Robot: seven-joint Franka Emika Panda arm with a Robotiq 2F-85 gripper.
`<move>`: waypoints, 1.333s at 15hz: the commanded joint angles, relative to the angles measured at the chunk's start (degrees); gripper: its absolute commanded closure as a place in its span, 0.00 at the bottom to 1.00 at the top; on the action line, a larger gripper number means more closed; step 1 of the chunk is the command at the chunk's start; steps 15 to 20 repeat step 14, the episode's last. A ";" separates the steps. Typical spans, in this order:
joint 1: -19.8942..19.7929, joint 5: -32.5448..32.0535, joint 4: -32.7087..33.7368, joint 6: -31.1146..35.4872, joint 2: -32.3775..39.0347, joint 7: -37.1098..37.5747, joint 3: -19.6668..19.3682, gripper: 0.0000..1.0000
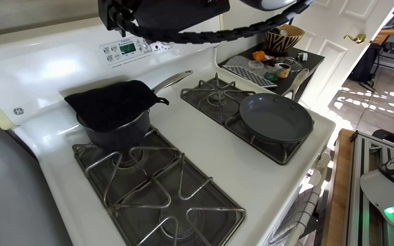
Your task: Push the bottom button on the second row of buttons from the left of the stove button display
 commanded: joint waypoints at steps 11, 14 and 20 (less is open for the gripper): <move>-0.57 -0.46 -1.67 -2.30 -2.72 1.21 2.83 0.00; -0.63 -0.46 -1.66 -2.30 -2.70 1.19 2.81 0.00; -0.63 -0.46 -1.66 -2.30 -2.70 1.19 2.81 0.00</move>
